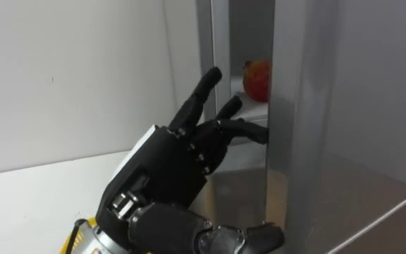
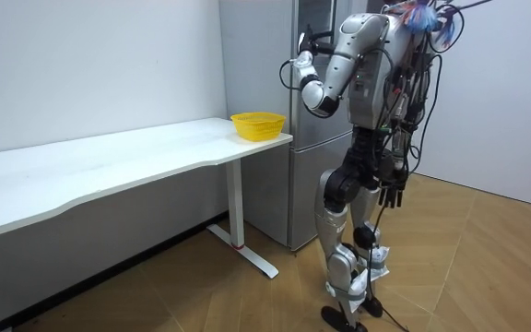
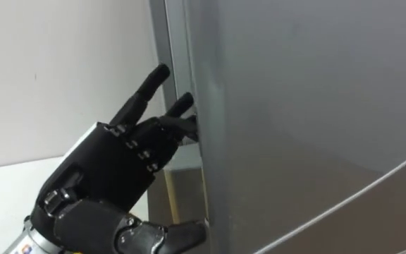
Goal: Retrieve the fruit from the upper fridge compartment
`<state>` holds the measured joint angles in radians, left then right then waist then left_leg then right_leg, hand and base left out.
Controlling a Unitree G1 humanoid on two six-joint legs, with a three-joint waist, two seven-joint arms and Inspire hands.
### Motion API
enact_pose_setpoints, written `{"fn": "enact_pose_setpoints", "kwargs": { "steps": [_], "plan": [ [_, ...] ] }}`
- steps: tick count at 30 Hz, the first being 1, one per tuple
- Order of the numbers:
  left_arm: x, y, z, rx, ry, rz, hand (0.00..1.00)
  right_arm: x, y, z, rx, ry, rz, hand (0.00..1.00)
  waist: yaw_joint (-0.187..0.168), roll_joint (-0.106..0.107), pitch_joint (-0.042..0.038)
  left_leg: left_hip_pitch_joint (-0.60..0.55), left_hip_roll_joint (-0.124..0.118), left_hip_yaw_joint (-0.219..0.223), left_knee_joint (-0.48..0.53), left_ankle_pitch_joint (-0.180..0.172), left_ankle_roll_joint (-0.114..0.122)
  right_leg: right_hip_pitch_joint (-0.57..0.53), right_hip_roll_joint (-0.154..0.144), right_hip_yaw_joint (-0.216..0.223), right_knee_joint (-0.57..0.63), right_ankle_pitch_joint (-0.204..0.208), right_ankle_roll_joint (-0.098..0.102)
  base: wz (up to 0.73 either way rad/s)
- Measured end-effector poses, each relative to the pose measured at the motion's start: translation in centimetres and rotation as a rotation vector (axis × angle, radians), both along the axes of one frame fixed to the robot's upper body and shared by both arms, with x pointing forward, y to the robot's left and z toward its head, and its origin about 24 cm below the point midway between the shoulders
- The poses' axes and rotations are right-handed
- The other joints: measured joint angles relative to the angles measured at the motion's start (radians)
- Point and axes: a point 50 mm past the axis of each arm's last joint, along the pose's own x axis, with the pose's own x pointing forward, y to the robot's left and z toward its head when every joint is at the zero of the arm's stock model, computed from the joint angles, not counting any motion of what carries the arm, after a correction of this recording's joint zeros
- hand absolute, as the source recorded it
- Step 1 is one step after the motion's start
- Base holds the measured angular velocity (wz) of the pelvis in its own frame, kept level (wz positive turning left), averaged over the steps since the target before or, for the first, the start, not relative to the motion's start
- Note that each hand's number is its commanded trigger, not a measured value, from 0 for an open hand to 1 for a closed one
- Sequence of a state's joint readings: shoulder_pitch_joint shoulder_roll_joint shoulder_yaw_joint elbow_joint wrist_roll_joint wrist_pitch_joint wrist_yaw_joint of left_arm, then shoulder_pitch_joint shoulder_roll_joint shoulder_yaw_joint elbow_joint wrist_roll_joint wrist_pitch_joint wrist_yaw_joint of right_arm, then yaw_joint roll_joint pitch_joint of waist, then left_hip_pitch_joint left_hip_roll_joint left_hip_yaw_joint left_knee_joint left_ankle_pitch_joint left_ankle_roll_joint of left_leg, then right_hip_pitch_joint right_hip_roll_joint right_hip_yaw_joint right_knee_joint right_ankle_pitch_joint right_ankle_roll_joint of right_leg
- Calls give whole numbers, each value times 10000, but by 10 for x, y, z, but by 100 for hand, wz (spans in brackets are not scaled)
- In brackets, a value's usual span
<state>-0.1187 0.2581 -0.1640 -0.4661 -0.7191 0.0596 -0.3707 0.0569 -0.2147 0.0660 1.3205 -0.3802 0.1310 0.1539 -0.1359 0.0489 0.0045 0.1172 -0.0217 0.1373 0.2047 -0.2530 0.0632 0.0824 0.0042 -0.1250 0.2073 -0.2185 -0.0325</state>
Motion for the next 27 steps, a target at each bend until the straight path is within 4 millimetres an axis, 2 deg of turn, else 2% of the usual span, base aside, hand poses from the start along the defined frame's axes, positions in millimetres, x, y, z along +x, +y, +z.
{"fn": "enact_pose_setpoints", "kwargs": {
  "steps": [8,11,14,16,19,27],
  "plan": [
    [1,-9,5,-228,-194,-1165,0,5,-2,1,10,-286,97,0,-64,-26,15,25,1,39,0,0,0,19,25,133,-11,2,1,-2],
    [2,-13,8,-89,-386,-1526,0,5,-2,1,18,-330,97,0,-98,-32,20,137,21,259,-63,0,-1,51,57,335,-18,3,3,-15],
    [0,-18,8,-36,-470,-1907,0,5,-5,2,-42,-304,76,0,-373,-32,21,146,11,319,-96,0,-1,107,67,433,-35,18,23,-9],
    [-1,-20,9,-103,-513,-2213,0,5,-7,3,-101,-298,61,0,-518,-27,19,126,19,515,-95,-1,-1,7,67,492,-33,23,31,-13],
    [-1,-25,14,51,-756,-2533,0,2,-9,3,-129,-239,-23,0,-632,-28,21,133,43,776,-95,-1,-2,-40,79,652,-25,35,40,-19],
    [-3,-39,17,407,-978,-3311,0,1,-9,3,-139,-321,-158,0,-1031,0,3,146,97,1063,-114,-1,-3,-149,136,903,-11,90,11,-12]
  ]
}}
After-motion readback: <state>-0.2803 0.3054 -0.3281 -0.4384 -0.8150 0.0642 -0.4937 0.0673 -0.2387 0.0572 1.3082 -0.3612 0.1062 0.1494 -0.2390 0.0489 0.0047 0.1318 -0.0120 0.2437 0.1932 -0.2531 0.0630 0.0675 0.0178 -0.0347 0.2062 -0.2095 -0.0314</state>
